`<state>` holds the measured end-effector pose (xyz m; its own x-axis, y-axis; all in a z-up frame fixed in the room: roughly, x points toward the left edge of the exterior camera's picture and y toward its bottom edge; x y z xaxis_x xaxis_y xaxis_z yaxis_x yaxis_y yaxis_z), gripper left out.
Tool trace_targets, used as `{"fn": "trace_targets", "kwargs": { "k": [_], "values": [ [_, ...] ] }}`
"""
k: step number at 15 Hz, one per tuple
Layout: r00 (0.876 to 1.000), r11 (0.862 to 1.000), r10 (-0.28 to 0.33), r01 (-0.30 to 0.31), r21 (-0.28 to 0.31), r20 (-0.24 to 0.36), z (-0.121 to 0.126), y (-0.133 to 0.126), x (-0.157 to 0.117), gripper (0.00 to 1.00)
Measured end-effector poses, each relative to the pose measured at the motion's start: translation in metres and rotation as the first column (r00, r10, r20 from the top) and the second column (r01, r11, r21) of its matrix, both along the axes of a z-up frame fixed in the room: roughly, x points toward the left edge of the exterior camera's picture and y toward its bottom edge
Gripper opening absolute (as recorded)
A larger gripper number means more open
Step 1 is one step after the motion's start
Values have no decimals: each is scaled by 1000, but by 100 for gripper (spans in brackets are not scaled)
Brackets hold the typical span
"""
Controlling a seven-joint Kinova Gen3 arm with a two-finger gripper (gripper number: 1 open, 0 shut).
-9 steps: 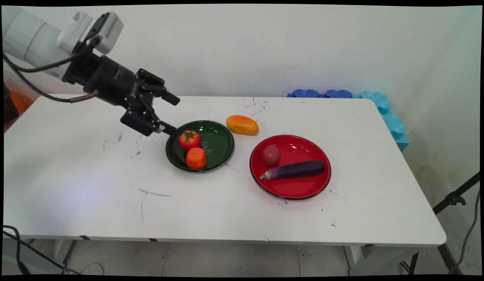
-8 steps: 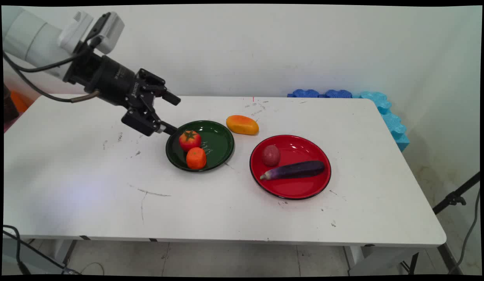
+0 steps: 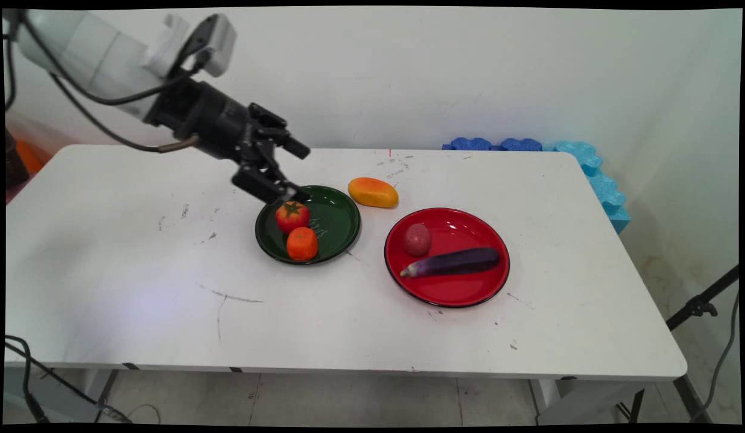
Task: Pick up the eggplant from the red plate
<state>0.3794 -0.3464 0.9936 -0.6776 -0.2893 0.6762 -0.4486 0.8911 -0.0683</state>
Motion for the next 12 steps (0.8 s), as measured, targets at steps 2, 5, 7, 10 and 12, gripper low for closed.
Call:
{"fn": "trace_targets", "kwargs": {
  "k": [2,5,7,10,12],
  "values": [
    [1000,1000,9,-9,4,4,-3,-8,-17,100],
    [1000,1000,21,-21,13,13,-11,-20,-43,100],
    [999,999,27,-27,23,24,-21,-29,-63,100],
    [999,999,32,-34,41,42,-36,-42,-88,100],
    [998,998,34,-37,54,53,-49,-51,-106,100]
  ]
}}
